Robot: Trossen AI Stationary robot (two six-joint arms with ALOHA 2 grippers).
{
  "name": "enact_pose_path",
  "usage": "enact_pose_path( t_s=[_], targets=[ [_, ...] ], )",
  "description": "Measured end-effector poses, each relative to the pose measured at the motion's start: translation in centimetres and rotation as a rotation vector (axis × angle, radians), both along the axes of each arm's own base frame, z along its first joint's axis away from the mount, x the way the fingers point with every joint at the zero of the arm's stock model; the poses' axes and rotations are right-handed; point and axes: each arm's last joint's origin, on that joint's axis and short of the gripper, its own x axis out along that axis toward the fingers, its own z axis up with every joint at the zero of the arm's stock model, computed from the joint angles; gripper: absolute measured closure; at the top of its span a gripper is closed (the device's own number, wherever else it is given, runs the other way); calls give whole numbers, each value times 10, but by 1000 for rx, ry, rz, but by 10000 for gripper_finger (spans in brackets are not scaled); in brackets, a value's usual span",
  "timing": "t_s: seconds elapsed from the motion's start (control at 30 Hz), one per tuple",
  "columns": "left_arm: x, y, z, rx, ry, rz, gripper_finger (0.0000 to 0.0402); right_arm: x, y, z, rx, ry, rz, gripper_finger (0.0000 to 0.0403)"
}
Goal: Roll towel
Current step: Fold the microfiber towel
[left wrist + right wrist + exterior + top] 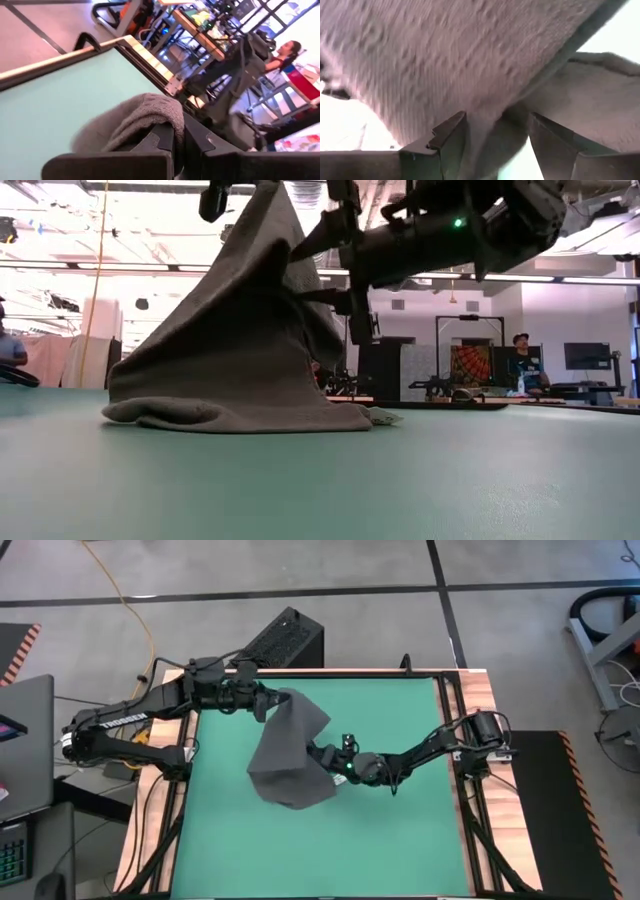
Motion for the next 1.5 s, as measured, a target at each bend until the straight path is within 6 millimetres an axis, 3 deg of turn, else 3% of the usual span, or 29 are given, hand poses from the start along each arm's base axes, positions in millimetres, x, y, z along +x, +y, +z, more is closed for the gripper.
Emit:
enact_pose_path(
  t_s=[0.4, 0.8, 1.1, 1.5],
  targets=[
    [-2, 6, 1, 0, -5, 43, 401, 4, 5, 23, -193, -49, -32, 168],
    [-5, 17, 6, 19, -57, 117, 401, 1, 22, 22, -190, -15, -50, 168],
    [-4, 16, 7, -6, -72, 93, 401, 3, 10, 22, -245, 19, -84, 168],
    [-9, 15, 10, 0, -80, 89, 401, 0, 14, 15, -263, 147, -58, 168]
  ],
)
